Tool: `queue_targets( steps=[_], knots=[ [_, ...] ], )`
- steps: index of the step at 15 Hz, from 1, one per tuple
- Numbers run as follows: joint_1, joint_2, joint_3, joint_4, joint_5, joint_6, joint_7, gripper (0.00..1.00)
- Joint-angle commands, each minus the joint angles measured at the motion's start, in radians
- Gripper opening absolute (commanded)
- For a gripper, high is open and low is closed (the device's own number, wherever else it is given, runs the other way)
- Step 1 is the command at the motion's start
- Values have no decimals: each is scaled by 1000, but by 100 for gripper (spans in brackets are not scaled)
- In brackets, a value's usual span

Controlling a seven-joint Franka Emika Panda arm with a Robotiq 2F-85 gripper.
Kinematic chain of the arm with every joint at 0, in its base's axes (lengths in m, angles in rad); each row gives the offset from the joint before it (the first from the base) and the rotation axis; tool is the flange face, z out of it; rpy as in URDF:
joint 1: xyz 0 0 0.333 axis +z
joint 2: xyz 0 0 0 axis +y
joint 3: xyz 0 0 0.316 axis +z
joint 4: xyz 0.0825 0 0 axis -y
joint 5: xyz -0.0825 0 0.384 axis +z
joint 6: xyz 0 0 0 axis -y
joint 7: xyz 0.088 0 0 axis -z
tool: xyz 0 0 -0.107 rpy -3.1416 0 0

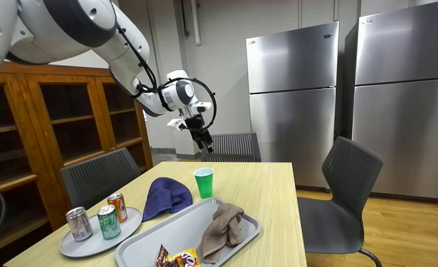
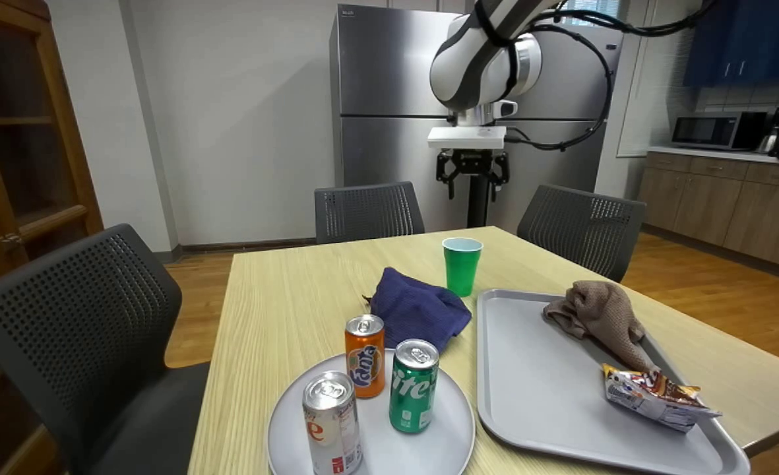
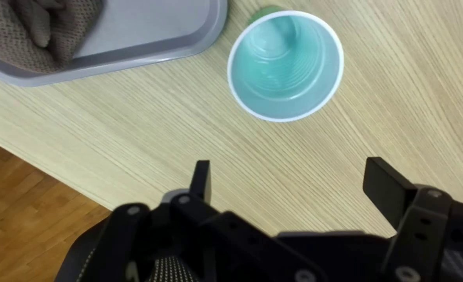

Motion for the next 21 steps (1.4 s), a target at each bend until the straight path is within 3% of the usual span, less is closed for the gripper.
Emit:
queue_targets(
  steps=[1,5,11,21],
  knots=[
    [-11,-139,-4,-209,-61,74,-78,100],
    [-13,-224,-27,-358,-144,124,-114,100],
    [-42,-318,-23,-542,-171,195,-170,100],
    [-93,-332,-32,-707,-161,261,-309,100]
  ],
)
